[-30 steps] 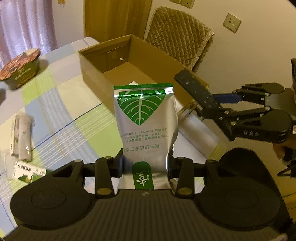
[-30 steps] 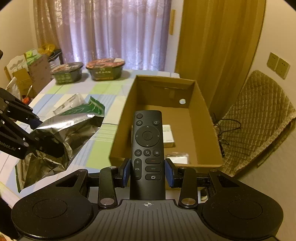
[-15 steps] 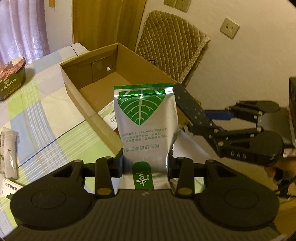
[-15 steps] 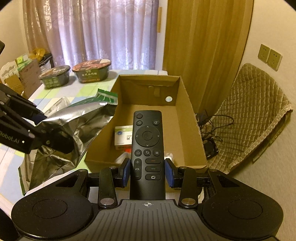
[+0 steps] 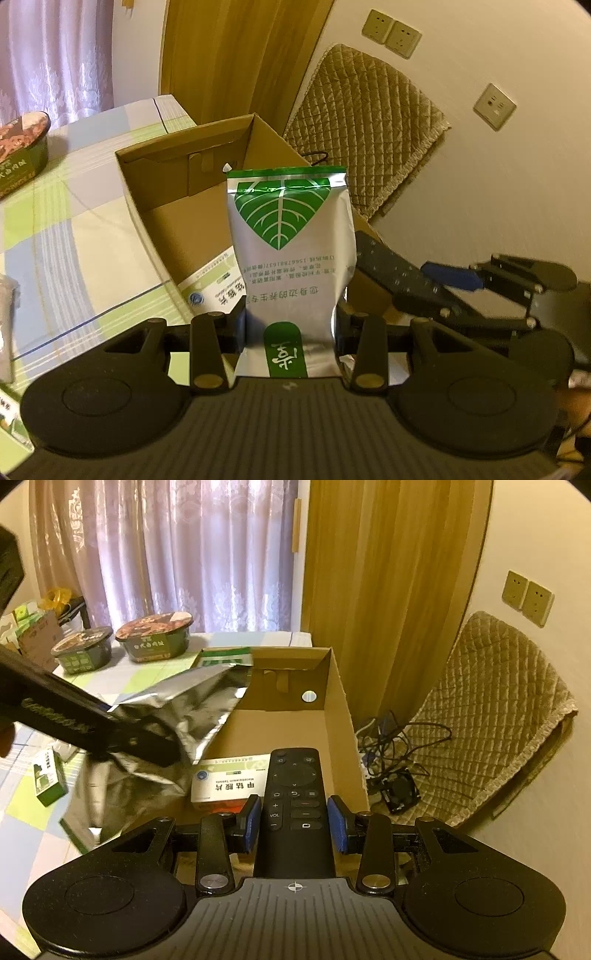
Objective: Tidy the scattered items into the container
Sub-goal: 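Open the left tool to drop the tea packet while the right tool releases the remote, then move both tools back over the remaining items on the table, then grasp the clear plastic tray with the left tool while the right tool grasps the mouth spray box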
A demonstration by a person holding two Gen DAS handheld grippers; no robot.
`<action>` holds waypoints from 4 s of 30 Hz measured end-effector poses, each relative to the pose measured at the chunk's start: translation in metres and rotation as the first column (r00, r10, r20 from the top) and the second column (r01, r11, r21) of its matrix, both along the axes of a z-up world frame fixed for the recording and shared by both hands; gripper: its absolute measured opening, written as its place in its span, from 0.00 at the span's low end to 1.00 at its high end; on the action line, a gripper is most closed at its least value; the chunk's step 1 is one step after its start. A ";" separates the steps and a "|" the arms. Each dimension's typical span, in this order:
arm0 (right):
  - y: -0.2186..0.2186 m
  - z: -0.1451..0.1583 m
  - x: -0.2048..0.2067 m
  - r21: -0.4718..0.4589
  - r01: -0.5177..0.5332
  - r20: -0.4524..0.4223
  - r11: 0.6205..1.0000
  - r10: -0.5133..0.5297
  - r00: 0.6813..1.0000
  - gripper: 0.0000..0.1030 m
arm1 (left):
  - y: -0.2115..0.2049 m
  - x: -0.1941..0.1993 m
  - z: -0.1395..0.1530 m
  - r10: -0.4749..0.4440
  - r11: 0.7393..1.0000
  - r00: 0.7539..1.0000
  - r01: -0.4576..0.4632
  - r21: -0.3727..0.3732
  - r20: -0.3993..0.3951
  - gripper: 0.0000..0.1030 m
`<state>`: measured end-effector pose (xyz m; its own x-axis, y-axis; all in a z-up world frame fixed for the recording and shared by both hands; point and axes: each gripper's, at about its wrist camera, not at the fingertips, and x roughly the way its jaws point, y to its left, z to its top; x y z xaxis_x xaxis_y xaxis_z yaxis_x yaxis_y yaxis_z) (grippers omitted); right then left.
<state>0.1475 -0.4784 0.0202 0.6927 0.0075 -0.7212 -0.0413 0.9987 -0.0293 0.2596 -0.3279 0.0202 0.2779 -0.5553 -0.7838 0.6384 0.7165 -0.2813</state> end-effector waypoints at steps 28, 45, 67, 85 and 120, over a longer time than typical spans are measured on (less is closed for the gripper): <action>-0.002 -0.030 0.041 0.018 0.005 -0.043 1.000 -0.004 0.999 0.40 | 0.031 0.011 -0.026 0.076 0.996 0.995 -0.079 0.036 0.067 0.61; -0.007 -0.029 0.006 0.120 0.084 -0.045 0.989 -0.079 0.996 0.41 | 0.076 -0.022 -0.021 0.112 0.993 0.991 -0.114 0.017 0.076 0.66; 0.120 0.001 -0.047 0.110 -0.127 -0.035 0.986 0.131 0.991 0.79 | 0.214 -0.121 -0.019 0.226 0.964 0.962 -0.243 0.104 0.153 0.86; 0.217 -0.013 -0.055 0.068 -0.342 -0.087 0.937 0.347 0.934 0.95 | 0.328 -0.146 -0.021 0.408 0.900 0.909 -0.416 0.130 0.085 0.99; 0.347 -0.078 0.086 0.006 -0.646 -0.256 0.763 0.626 0.737 0.94 | 0.379 -0.040 -0.080 0.168 0.927 0.981 -0.192 0.321 0.103 0.99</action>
<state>0.2340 -0.1310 -0.0581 0.3618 0.3229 -0.8745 -0.6818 0.7314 -0.0120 0.2200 0.0516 -0.0594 0.4116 -0.2064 -0.8877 0.5000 0.8655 0.0306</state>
